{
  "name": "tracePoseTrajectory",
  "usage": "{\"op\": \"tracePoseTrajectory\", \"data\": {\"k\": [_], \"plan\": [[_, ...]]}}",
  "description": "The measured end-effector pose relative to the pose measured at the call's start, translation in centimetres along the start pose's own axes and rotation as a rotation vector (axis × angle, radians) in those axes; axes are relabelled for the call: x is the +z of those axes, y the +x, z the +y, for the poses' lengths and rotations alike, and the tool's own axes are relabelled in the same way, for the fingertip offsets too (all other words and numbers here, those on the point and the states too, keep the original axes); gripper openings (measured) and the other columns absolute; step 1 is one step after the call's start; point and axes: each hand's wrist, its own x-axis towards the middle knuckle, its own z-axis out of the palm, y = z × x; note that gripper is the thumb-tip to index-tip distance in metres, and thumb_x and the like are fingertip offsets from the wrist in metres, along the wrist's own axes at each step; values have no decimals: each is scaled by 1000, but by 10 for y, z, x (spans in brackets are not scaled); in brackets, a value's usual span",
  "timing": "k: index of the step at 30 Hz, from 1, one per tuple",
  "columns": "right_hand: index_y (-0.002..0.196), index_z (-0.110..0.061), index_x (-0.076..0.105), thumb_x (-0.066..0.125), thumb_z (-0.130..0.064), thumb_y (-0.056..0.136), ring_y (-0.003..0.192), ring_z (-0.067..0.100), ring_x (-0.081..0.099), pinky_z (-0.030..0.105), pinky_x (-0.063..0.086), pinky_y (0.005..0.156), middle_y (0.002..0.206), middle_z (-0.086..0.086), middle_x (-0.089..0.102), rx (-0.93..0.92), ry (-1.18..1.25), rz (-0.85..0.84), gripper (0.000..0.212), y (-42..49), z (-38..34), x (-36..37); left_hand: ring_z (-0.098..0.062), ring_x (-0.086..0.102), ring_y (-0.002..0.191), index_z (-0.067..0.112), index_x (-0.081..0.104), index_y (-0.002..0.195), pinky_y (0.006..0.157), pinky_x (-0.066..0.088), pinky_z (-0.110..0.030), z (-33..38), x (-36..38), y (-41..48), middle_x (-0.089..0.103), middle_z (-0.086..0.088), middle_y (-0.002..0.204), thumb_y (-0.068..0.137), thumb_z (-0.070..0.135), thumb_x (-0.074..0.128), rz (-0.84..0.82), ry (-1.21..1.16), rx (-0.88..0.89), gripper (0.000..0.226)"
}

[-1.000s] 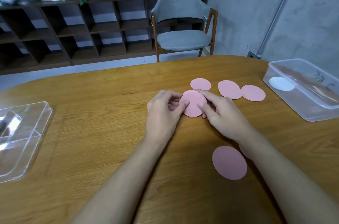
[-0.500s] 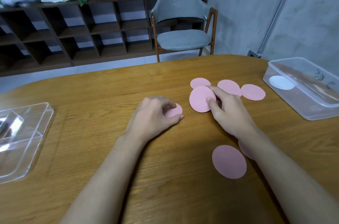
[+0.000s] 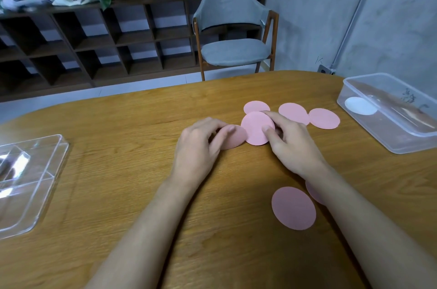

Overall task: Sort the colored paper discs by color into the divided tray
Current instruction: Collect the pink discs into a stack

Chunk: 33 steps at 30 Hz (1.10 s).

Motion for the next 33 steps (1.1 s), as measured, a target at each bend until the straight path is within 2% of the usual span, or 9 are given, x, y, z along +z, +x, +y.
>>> {"op": "tracePoseTrajectory", "data": {"k": [4, 6, 13, 17, 20, 22, 24, 28, 33], "plan": [[144, -35, 57, 54, -21, 105, 80, 19, 63, 36, 54, 78, 86, 3, 68, 6, 118, -33, 42, 0, 2, 4, -10, 65, 58, 17, 80, 92, 64, 53, -25, 7, 3, -2, 71, 6, 65, 94, 27, 75, 19, -226, -204, 11], [145, -36, 56, 53, -19, 105, 76, 13, 63, 32, 53, 77, 80, -3, 67, 2, 156, -68, 43, 0, 1, 5, -14, 66, 51, 17, 80, 94, 60, 58, -29, 7, 6, -1, 70, 3, 60, 92, 25, 78, 9, -294, -290, 9], [142, -46, 55, 43, -23, 109, 76, 15, 65, 31, 53, 85, 80, 0, 68, -21, 173, -138, 42, -2, -3, 8, -8, 73, 60, 21, 79, 113, 75, 63, -35, 4, 13, -4, 76, 6, 89, 88, 30, 82, -7, -235, -317, 27], [141, -44, 58, 40, -18, 109, 79, 10, 64, 19, 48, 82, 83, -3, 69, -11, 194, -158, 45, -2, -7, 7, -6, 72, 66, 24, 78, 120, 81, 59, -26, 8, 13, -4, 77, 9, 97, 89, 34, 80, -4, -174, -306, 33], [153, -34, 46, 42, -32, 109, 103, 4, 59, 27, 45, 100, 111, -16, 67, -55, 87, -179, 44, -6, -11, 6, -4, 70, 69, 22, 78, 119, 77, 54, -15, 12, 12, -4, 80, 11, 94, 88, 34, 81, 19, -166, -299, 33], [160, -28, 33, 43, -41, 108, 131, 8, 50, 34, 38, 114, 145, -11, 57, -109, -34, -190, 55, -7, -12, 7, -3, 71, 69, 22, 81, 114, 80, 55, -20, 13, 12, -4, 80, 11, 89, 87, 35, 81, 46, -177, -305, 30], [163, -24, 24, 45, -39, 108, 144, 14, 41, 36, 34, 118, 157, -4, 46, -123, -102, -199, 61, -5, -13, 9, -4, 71, 70, 19, 82, 110, 81, 54, -19, 14, 14, -4, 80, 8, 87, 88, 35, 81, 74, -151, -282, 27], [160, -21, 35, 49, -27, 108, 135, 16, 49, 27, 38, 108, 148, -2, 56, -124, -130, -139, 54, -3, -11, 9, -13, 69, 72, 12, 82, 103, 76, 50, -26, 19, 19, -6, 79, -2, 86, 93, 30, 77, 76, -2, -133, 22], [142, -26, 55, 55, -24, 104, 88, 2, 56, 12, 37, 74, 105, -9, 64, -6, -57, -68, 38, 2, 1, -7, -11, 71, 92, 18, 78, 118, 88, 52, -30, 10, 22, -6, 79, 2, 104, 96, 35, 72, -57, 3, -98, 28]]}}
